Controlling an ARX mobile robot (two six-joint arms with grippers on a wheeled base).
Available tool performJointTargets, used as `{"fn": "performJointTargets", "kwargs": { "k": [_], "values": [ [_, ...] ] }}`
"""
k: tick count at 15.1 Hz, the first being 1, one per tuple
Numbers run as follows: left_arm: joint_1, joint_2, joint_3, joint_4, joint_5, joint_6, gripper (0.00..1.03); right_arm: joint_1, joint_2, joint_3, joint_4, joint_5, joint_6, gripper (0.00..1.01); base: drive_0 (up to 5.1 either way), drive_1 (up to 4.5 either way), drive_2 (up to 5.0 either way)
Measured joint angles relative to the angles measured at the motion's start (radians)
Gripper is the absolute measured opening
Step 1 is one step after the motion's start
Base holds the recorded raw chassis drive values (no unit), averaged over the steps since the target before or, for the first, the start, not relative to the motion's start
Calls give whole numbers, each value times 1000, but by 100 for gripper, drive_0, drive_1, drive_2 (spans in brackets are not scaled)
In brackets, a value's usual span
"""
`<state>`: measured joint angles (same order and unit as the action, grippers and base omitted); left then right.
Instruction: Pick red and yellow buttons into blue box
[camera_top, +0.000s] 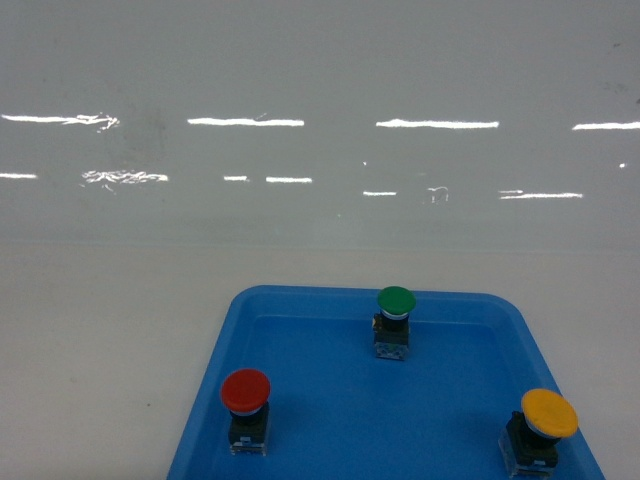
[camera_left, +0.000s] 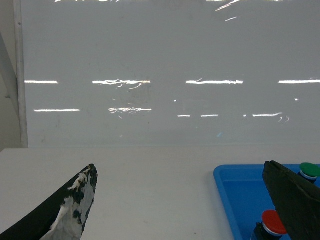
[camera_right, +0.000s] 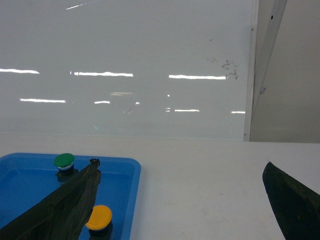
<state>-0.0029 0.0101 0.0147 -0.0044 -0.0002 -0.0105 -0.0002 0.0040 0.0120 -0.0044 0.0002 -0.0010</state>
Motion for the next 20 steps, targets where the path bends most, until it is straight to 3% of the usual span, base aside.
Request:
{"fn": "performJointTargets", "kwargs": {
  "k": [18, 20],
  "values": [
    [3, 1, 0, 4, 0, 1, 98, 0, 0, 0, 0, 0, 0, 98, 0, 0, 0],
    [29, 46, 0, 62, 27, -3, 98, 9, 21, 0, 60, 19, 0, 98, 0, 0, 0]
  ]
}}
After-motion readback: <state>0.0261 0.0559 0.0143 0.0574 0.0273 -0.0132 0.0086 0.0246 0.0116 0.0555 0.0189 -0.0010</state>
